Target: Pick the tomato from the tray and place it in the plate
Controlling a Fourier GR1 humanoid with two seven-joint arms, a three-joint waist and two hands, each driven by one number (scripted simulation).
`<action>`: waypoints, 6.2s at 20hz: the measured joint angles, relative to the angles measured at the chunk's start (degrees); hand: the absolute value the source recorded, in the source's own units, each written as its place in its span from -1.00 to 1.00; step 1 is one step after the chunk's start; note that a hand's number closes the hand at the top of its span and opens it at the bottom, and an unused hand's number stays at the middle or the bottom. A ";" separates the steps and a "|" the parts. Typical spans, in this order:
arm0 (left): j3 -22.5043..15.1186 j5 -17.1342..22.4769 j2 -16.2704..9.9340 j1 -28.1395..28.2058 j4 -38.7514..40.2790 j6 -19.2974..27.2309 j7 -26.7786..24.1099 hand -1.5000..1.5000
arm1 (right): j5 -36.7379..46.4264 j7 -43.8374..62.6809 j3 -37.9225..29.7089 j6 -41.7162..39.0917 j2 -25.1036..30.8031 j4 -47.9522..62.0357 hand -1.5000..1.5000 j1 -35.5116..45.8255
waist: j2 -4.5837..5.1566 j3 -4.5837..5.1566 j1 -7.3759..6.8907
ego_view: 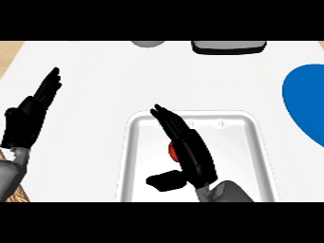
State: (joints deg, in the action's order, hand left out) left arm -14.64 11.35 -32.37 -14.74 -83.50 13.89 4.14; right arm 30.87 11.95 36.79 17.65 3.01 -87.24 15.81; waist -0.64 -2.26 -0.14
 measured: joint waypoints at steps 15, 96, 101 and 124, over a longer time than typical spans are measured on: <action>-2.52 3.90 -1.86 0.68 -0.96 2.98 0.44 0.00 | 6.90 31.80 0.27 -26.57 5.13 -11.80 -1.00 10.10 | -0.18 0.55 1.08; -9.84 9.88 -3.05 -2.35 1.93 8.63 -3.69 0.00 | -16.65 -45.85 -61.64 -28.62 54.71 37.66 1.00 -2.71 | 0.56 1.23 0.54; -10.12 9.90 -2.29 -4.84 3.31 7.44 -3.09 0.00 | -14.09 -46.84 -57.83 -29.16 52.48 43.94 1.00 4.65 | 0.65 1.31 -0.90; -11.32 10.89 -1.46 -6.77 4.63 7.37 -3.37 0.00 | -2.72 -43.71 -50.25 -20.81 36.92 68.85 -1.00 22.36 | 0.89 1.19 -2.01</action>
State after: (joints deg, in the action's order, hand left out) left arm -25.95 22.24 -33.83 -21.50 -78.87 21.26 0.77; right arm 28.16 -31.76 -13.46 -3.17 39.93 -18.40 38.17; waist 0.25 -1.07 -2.15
